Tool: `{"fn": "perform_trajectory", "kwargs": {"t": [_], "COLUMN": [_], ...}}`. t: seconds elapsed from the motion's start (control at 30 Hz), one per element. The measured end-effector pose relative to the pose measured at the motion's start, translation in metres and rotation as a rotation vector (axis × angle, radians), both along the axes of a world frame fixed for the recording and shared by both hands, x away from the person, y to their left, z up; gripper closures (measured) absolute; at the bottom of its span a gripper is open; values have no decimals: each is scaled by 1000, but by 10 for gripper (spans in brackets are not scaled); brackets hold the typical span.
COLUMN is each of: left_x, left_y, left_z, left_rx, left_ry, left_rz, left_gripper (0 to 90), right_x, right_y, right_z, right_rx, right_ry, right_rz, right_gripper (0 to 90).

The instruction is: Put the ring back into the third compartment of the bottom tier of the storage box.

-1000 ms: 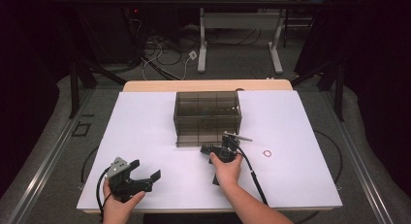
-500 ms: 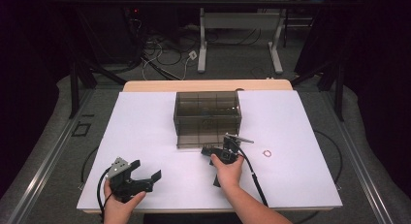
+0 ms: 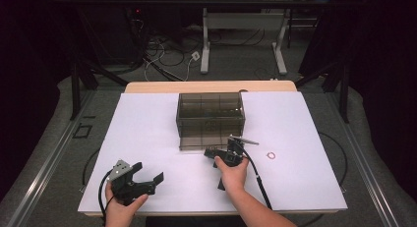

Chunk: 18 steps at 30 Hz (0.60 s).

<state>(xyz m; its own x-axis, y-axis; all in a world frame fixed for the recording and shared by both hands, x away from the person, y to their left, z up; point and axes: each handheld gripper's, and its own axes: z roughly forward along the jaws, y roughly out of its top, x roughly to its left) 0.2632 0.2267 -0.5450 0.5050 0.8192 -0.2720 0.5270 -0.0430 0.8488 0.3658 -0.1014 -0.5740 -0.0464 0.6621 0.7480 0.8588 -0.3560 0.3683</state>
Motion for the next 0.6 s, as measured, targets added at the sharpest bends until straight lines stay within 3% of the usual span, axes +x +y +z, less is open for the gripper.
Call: {"fn": "perform_trajectory", "kwargs": {"t": [0.3, 0.5, 0.53, 0.6], "left_x": [2, 2, 1, 2], "left_y": [2, 2, 2, 2], "left_z": [-2, -2, -2, -2], "left_rx": [0, -1, -2, -4], "left_ry": [7, 7, 8, 7], "left_rz": [8, 8, 8, 8], "left_gripper": [15, 15, 15, 15], "right_x": [-5, -9, -9, -10], "right_y": [-2, -3, -3, -4], "right_z": [9, 12, 12, 14], "right_rx": [-12, -45, -63, -75], "right_ry": [-34, -60, -90, -86], "right_rz": [29, 57, 60, 68], "right_gripper": [667, 638, 634, 626]}}
